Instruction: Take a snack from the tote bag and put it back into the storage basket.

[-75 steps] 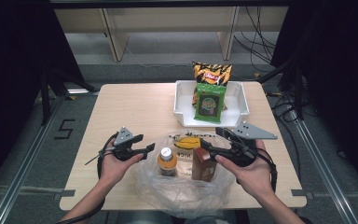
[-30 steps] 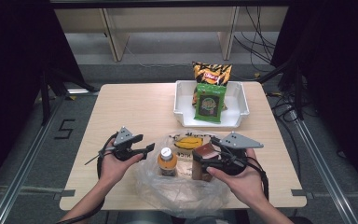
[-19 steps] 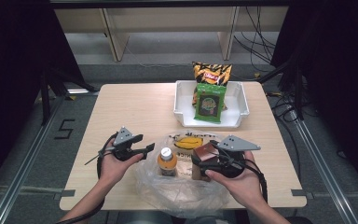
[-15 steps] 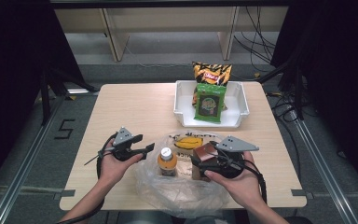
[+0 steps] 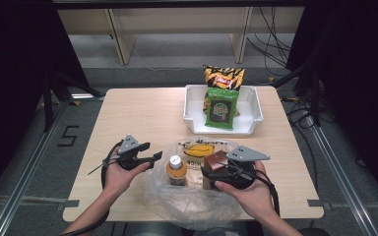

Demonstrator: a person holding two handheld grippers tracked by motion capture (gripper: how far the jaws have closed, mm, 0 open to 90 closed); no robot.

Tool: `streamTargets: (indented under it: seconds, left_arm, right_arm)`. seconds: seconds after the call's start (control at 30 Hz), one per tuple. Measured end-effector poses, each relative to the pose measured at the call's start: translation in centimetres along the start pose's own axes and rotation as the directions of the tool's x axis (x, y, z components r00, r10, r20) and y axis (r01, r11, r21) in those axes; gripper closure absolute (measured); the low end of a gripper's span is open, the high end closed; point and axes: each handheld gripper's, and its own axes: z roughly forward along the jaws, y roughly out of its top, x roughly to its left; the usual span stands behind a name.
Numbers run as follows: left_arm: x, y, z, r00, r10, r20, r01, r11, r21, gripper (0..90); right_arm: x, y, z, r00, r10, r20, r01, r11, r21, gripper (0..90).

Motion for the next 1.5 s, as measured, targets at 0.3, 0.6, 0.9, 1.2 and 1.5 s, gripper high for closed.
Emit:
streamTargets:
  seconds: [0.3,0.6,0.9,1.2,1.5]
  left_arm:
    - [0.18,0.18,0.01,1.0000,0.008,0.000,-0.008,0.9999,-0.008,35.0]
    - [0.05,0.30,0.01,1.0000,0.009,-0.005,-0.009,0.9999,-0.007,35.0]
    - [0.05,0.39,0.01,0.9998,0.020,0.000,-0.020,0.9998,-0.009,34.9]
    - [-0.02,0.37,0.02,0.9998,0.020,-0.002,-0.020,0.9998,-0.004,34.9]
    - [-0.09,0.32,0.13,0.9998,0.018,0.001,-0.018,0.9998,-0.001,34.9]
  right_arm:
    - [0.05,-0.11,-0.64,0.9992,0.031,0.027,-0.031,1.000,0.000,18.6]
    - [-0.14,-0.43,-0.42,0.9995,0.020,0.023,-0.020,1.000,-0.004,20.3]
    - [-0.35,-0.50,-0.46,0.9986,-0.033,0.041,0.035,0.999,-0.032,25.4]
    - [-0.09,-0.61,-0.52,0.9985,-0.015,0.052,0.017,0.999,-0.038,30.5]
    - [-0.11,-0.70,-0.17,0.9987,-0.026,0.043,0.028,0.999,-0.038,26.8]
